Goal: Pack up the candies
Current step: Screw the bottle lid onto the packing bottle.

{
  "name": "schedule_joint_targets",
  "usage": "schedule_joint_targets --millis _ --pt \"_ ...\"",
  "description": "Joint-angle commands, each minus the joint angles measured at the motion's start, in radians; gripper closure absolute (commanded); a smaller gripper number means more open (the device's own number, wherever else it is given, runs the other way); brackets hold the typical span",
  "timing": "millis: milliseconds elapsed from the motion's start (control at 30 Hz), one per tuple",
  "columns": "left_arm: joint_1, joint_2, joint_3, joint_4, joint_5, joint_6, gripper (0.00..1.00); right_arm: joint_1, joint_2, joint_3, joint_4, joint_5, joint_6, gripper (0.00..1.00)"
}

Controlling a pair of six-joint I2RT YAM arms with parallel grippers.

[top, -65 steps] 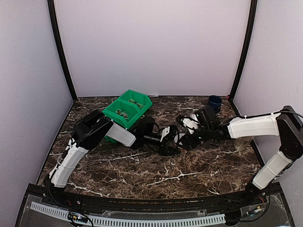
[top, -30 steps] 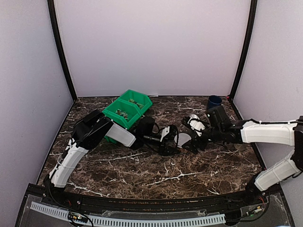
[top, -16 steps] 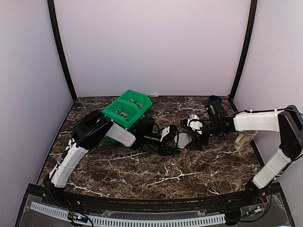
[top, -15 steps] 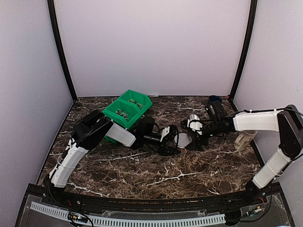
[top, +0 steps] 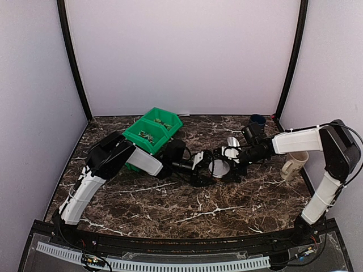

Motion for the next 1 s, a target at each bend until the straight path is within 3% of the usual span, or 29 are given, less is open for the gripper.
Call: schedule_joint_targets --millis 0,967 --pt "-0.005 0.197 -0.09 -0.293 -0.139 0.207 0.15 -0.022 0.001 0.034 0.001 -0.072 -0.008 0.03" --pt "-0.006 0.202 -0.08 -0.304 -0.139 0.21 0.16 -0.029 0.064 0.102 0.002 -0.12 0.049 0.03"
